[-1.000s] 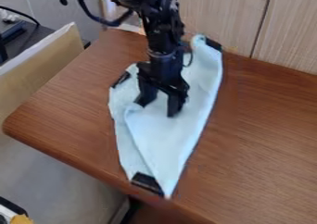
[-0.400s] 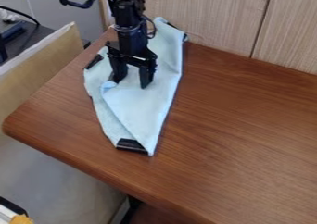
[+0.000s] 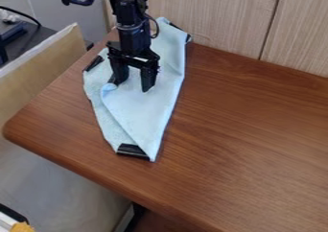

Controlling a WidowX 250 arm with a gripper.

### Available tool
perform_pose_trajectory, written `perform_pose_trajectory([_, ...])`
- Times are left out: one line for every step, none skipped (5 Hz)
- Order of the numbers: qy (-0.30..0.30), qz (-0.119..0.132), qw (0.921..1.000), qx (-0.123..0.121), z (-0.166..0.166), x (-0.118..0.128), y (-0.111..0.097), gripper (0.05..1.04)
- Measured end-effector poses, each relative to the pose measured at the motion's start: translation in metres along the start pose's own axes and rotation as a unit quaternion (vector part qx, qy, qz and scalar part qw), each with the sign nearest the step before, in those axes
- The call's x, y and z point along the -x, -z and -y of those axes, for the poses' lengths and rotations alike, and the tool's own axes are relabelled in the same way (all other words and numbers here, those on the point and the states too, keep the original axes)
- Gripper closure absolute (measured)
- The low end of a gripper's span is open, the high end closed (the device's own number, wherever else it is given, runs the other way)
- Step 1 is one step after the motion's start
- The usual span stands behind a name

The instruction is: Move the cloth to the left of the table

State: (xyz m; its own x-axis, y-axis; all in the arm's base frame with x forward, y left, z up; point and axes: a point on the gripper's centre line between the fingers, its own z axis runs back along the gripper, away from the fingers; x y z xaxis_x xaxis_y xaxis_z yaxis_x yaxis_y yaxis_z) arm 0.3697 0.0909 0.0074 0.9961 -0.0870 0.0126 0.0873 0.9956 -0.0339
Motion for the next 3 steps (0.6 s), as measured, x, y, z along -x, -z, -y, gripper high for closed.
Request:
perform_pose_trajectory([0.017, 0.002, 0.9998, 0.005, 0.007, -0.005, -0.012, 0.084])
perform_pose_trajectory([0.034, 0.039, 0.9987, -0.001, 0.013, -0.01, -0.05, 0.084])
perform_pose_trajectory([0.051, 0.046, 0.9976, -0.008, 0.015, -0.006, -0.072, 0.083])
